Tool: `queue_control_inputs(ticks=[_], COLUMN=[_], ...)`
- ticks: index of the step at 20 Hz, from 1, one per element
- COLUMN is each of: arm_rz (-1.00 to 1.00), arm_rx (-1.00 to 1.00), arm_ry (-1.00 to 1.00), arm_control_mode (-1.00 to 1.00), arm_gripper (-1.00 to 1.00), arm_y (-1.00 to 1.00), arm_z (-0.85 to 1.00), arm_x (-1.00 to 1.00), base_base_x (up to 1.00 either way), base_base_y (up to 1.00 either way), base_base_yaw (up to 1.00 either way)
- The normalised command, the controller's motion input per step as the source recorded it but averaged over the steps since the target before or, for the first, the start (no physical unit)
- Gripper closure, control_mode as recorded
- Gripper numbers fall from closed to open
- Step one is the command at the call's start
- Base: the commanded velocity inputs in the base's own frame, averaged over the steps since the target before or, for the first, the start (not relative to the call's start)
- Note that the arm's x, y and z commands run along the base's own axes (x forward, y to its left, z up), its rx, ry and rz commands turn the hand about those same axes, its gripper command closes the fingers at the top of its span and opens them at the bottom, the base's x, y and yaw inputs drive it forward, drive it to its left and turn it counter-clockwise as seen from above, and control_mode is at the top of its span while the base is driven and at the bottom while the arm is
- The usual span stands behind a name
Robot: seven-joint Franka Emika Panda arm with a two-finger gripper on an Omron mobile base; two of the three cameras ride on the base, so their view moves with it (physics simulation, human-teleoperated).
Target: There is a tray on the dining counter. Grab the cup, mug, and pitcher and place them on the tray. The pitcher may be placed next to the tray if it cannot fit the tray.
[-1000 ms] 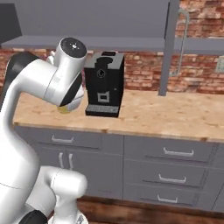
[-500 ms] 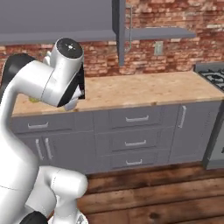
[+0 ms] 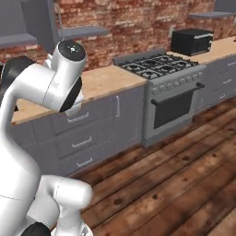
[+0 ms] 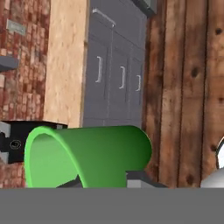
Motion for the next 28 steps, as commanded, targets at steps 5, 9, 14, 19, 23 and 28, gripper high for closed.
queue_control_inputs(ticks=[5, 9, 14, 19, 23, 28], arm_rz=[0.00, 0.00, 0.00, 0.00, 0.00, 0.00], arm_rx=[0.00, 0.00, 0.00, 0.00, 0.00, 0.00], arm_ry=[0.00, 0.00, 0.00, 0.00, 0.00, 0.00], arm_control_mode=[1.00, 1.00, 1.00, 1.00, 1.00, 1.00], arm_gripper=[1.00, 1.00, 1.00, 1.00, 1.00, 1.00], arm_y=[0.00, 0.00, 0.00, 0.00, 0.00, 0.00], arm_z=[0.00, 0.00, 0.00, 0.00, 0.00, 0.00], arm_x=[0.00, 0.00, 0.00, 0.00, 0.00, 0.00], base_base_x=[-0.01, 0.00, 0.00, 0.00, 0.09, 0.20], base_base_y=[0.00, 0.00, -0.10, -0.32, -0.68, -0.99], base_base_yaw=[-0.85, -0.86, -0.74, -0.64, -0.20, 0.00])
